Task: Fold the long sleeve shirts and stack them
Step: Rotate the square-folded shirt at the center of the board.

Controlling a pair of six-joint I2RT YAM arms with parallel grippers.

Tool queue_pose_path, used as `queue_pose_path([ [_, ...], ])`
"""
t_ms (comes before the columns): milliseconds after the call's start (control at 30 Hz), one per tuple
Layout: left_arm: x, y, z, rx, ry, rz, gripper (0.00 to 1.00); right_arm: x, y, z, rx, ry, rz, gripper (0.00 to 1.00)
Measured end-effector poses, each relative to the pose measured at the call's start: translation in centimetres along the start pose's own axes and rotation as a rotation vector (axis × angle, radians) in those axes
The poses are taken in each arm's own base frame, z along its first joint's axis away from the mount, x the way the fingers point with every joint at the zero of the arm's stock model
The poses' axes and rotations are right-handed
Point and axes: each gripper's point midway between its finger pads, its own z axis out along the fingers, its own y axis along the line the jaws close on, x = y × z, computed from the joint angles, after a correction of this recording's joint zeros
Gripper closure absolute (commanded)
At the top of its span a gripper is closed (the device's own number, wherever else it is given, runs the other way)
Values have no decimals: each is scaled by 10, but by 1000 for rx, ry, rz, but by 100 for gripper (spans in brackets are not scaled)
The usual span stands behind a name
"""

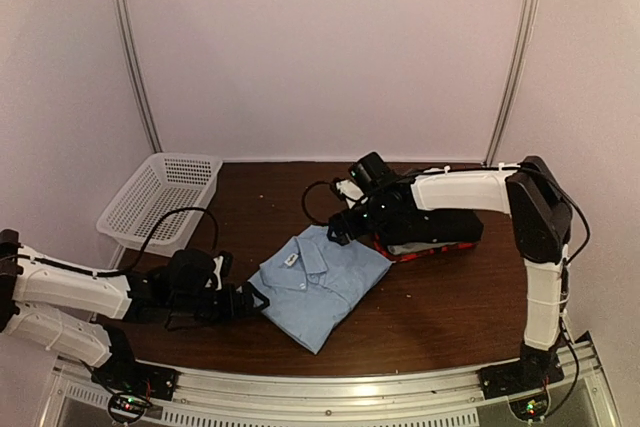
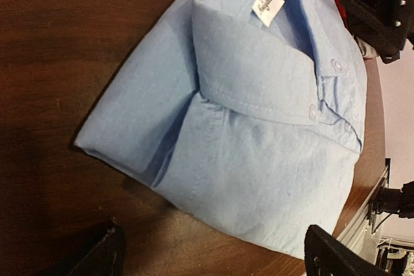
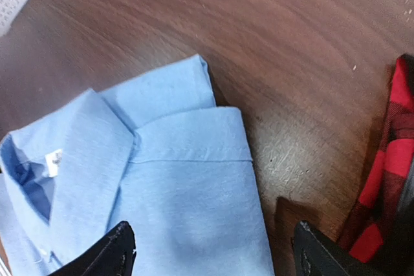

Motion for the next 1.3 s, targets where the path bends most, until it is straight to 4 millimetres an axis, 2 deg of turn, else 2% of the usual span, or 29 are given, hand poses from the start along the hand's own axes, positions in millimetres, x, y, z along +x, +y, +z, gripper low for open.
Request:
queue_pose_path([
  [67, 2, -4, 3, 14, 6, -16, 2, 16, -2, 17, -8, 57, 3, 15],
  [200, 3, -9, 8, 39, 12, -38, 4, 39, -7, 37, -12, 133, 6, 16],
  [367, 2, -15, 14, 70, 12, -55, 6, 40, -5, 36, -32, 133, 2, 17],
  [533, 2, -15, 14, 70, 7, -58, 10, 56, -2, 25, -60, 130, 33, 18],
  [733, -7, -4, 13, 51, -23, -72, 14, 99, 3, -9, -99, 124, 173, 19],
  [867, -18, 4, 12, 35, -47, -73, 14, 125, 18, -28, -149, 97, 254, 19],
  [1100, -32, 4, 19, 29, -53, -48, 7, 165, 78, -46, -336, 78, 290, 20],
  [1233, -31, 3, 19, 35, -46, -43, 4, 174, 103, -52, -416, 92, 277, 20],
  [1300, -31, 3, 17, 33, -43, -44, 3, 174, 106, -54, -419, 92, 279, 18],
])
